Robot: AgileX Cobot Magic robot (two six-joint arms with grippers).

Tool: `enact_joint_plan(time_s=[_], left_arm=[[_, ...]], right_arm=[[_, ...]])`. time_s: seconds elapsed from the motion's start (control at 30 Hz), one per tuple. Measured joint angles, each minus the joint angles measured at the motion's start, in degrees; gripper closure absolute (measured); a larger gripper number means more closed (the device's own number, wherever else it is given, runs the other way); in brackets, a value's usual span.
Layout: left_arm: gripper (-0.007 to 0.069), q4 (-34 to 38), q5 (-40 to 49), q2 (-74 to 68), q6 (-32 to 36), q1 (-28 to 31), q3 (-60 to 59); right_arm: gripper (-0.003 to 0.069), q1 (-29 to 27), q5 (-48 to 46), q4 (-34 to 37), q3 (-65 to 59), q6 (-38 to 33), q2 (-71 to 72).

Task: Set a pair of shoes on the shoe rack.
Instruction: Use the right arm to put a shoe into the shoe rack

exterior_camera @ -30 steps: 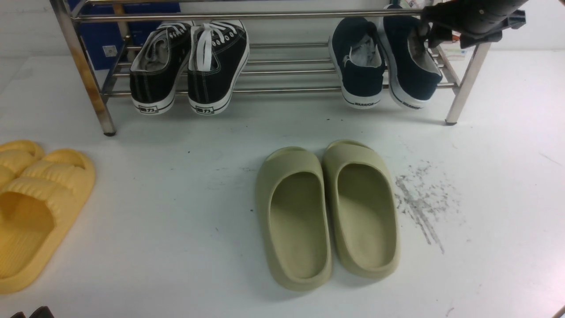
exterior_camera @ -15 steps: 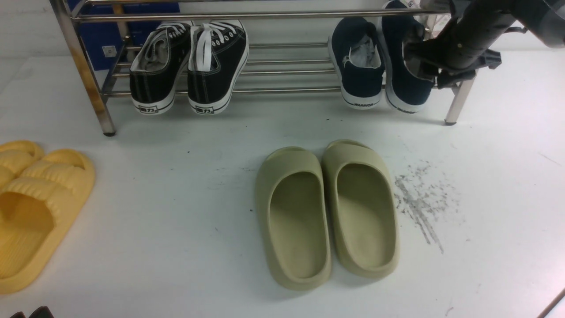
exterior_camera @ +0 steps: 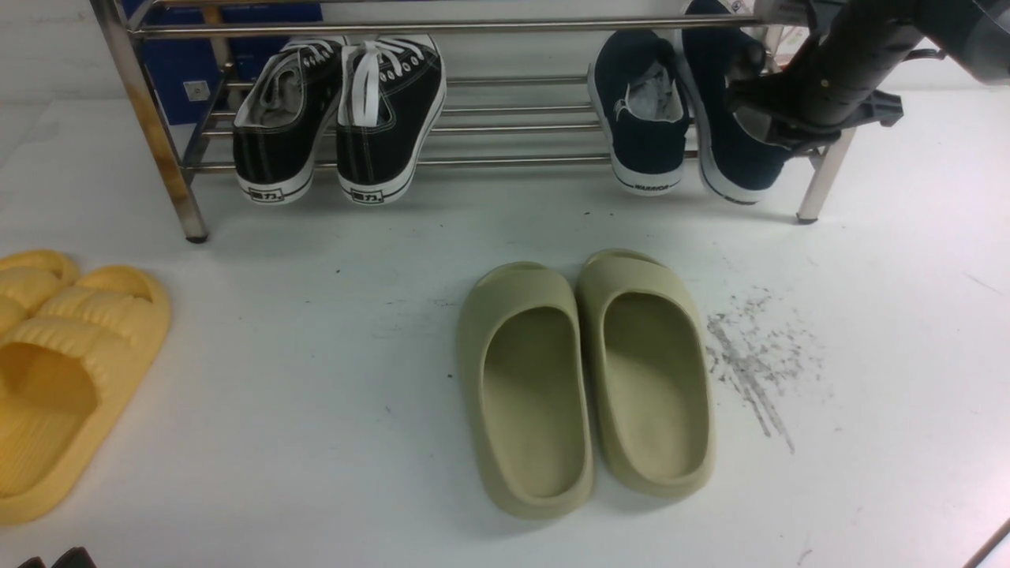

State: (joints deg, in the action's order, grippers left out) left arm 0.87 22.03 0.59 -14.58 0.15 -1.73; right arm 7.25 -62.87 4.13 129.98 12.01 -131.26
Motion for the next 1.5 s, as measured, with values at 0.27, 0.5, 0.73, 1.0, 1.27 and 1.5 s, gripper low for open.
enact_joint_plan(time_s=[0.27, 0.5, 0.73, 1.0, 1.27, 1.5], left_arm=[[0.0387, 0.0, 0.0, 0.0, 0.0, 0.0, 0.0], [0.0387, 0.0, 0.0, 0.0, 0.0, 0.0, 0.0], [0.0387, 0.0, 0.0, 0.0, 0.0, 0.0, 0.0], [0.0387, 0.0, 0.0, 0.0, 0.0, 0.0, 0.0], [0.0387, 0.0, 0.0, 0.0, 0.0, 0.0, 0.0], [0.0387, 0.0, 0.0, 0.0, 0.0, 0.0, 0.0]], right_arm=[[0.0616, 0.1, 0.0, -1.8, 0.0, 1.9, 0.5], [0.0589, 0.3, 0.7, -0.6, 0.0, 2.5, 0.5], [0.0312, 0.3, 2.0, 0.5, 0.0, 1.6, 0.9], [0.0131, 0.3, -1.2, 0.3, 0.1, -6.1, 5.8], [0.0291, 0.4, -7.4, 4.8, -1.8, -14.4, 8.5], [0.0578, 3.7, -1.4, 10.5, -10.8, -18.1, 8.5]])
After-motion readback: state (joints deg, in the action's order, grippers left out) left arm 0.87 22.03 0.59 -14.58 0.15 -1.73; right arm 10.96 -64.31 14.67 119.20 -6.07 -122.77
